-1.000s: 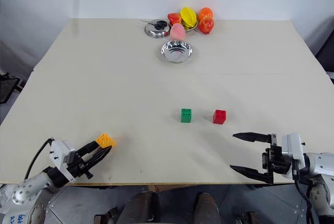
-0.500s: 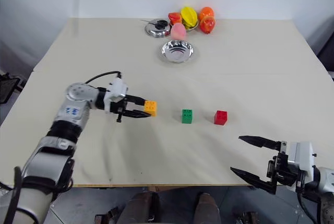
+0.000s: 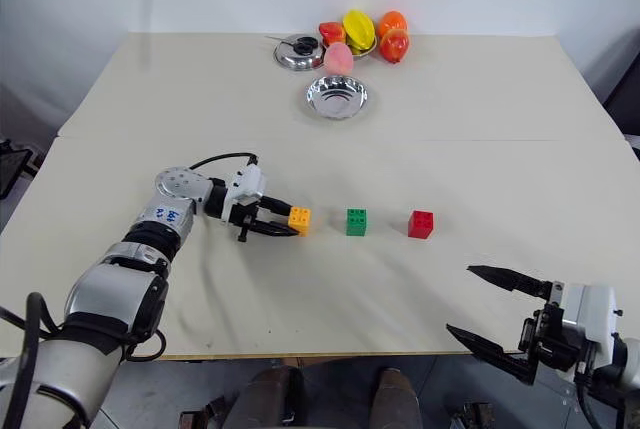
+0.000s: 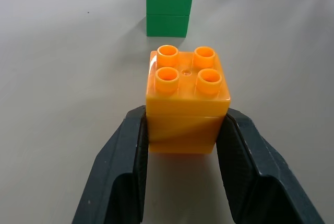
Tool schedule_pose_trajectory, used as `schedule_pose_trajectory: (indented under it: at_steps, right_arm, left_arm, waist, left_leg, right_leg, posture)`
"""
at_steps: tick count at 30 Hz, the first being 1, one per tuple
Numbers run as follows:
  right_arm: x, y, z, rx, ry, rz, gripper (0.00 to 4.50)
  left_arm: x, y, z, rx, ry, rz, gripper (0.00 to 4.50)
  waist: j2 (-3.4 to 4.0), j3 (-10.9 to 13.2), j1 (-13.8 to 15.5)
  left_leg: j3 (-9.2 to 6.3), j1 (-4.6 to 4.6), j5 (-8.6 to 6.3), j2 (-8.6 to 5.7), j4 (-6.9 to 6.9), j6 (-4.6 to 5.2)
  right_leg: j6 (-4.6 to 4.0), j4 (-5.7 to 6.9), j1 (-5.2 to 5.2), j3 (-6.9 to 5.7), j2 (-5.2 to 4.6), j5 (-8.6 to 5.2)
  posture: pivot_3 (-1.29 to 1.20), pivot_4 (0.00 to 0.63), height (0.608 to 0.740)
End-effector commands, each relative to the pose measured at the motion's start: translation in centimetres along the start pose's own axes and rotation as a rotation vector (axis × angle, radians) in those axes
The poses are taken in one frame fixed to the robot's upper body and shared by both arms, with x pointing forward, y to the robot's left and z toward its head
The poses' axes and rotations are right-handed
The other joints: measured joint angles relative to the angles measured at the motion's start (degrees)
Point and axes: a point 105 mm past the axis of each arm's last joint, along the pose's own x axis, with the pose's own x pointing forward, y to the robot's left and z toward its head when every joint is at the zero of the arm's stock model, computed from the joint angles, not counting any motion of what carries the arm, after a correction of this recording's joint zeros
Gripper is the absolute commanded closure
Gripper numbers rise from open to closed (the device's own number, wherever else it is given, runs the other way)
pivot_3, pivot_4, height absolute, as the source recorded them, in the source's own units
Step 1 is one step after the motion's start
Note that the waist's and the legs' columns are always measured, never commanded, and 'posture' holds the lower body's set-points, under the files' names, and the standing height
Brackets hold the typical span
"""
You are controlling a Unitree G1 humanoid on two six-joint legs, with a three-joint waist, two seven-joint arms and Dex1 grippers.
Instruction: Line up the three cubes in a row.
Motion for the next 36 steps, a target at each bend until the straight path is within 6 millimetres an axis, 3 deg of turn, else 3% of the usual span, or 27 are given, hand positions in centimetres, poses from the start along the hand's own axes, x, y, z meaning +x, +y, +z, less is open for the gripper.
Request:
schedule_pose_trajectory:
  at_steps: [1, 7, 16, 23, 26, 31, 36]
  right_arm:
    - [-0.5, -0.3, 0.7, -0.050, -0.019, -0.030, 0.00]
    - [-1.2, -1.4, 0.4, -0.049, -0.037, -0.097, 0.00]
    - [-2.8, -3.2, -0.1, -0.043, -0.071, -0.253, 0.00]
    - [-4.9, -4.4, -0.4, -0.039, -0.060, -0.351, 0.00]
    - [-5.8, -5.1, -1.2, -0.050, -0.048, -0.397, 0.00]
    - [-6.6, -6.8, -2.1, -0.100, -0.031, -0.461, 0.00]
    - [-7.6, -9.1, -3.5, -0.104, 0.026, -0.498, 0.00]
  left_arm:
    - [-0.5, 0.7, 0.0, -0.008, -0.013, 0.068, 3.02]
    - [-0.5, 0.6, 0.2, -0.038, -0.020, 0.044, 3.02]
    - [-3.0, 0.4, 0.0, 0.011, -0.013, 0.079, 0.16]
    - [-7.7, -0.7, -0.2, 0.100, -0.037, 0.158, 0.16]
    - [-11.2, -1.0, 0.2, 0.087, -0.121, 0.353, 0.16]
    - [-14.8, -4.0, -2.5, 0.066, 0.003, 0.541, 0.16]
    - [-16.5, -7.0, -3.1, -0.028, -0.022, 0.679, 0.16]
  waist:
    - [0.00, 0.00, -0.01]
    - [0.00, 0.00, 0.01]
    - [0.00, 0.00, -0.08]
    - [0.01, 0.00, -0.30]
    - [0.01, 0.00, -0.51]
    - [0.05, -0.02, -1.04]
    - [0.05, -0.01, -1.40]
  left_leg:
    - [0.00, 0.00, 0.00, 0.00, 0.00, 0.00]
    - [0.00, 0.01, 0.00, 0.00, 0.01, 0.00]
    - [0.00, 0.00, 0.00, 0.00, 0.00, 0.00]
    - [0.00, 0.02, 0.00, 0.01, -0.04, 0.00]
    - [0.00, 0.03, 0.00, 0.02, -0.05, 0.00]
    - [0.03, 0.12, -0.01, 0.05, -0.08, -0.02]
    - [0.05, 0.16, -0.03, 0.04, -0.06, 0.01]
  right_leg:
    - [0.00, 0.01, 0.00, 0.00, 0.00, 0.00]
    - [0.00, 0.03, 0.00, 0.00, 0.00, 0.00]
    - [0.00, 0.02, 0.00, 0.00, 0.00, 0.00]
    - [0.00, 0.03, -0.01, 0.00, 0.00, 0.00]
    - [0.00, 0.05, -0.01, 0.01, 0.00, 0.00]
    - [-0.01, 0.10, 0.00, 0.02, -0.01, 0.00]
    - [-0.01, 0.14, 0.02, 0.06, -0.05, 0.00]
  posture:
    - [0.00, 0.150, 0.740]
    - [0.00, 0.150, 0.740]
    - [0.00, 0.150, 0.740]
    - [0.00, 0.150, 0.740]
    - [0.00, 0.150, 0.740]
    - [0.00, 0.150, 0.740]
    - [0.00, 0.150, 0.740]
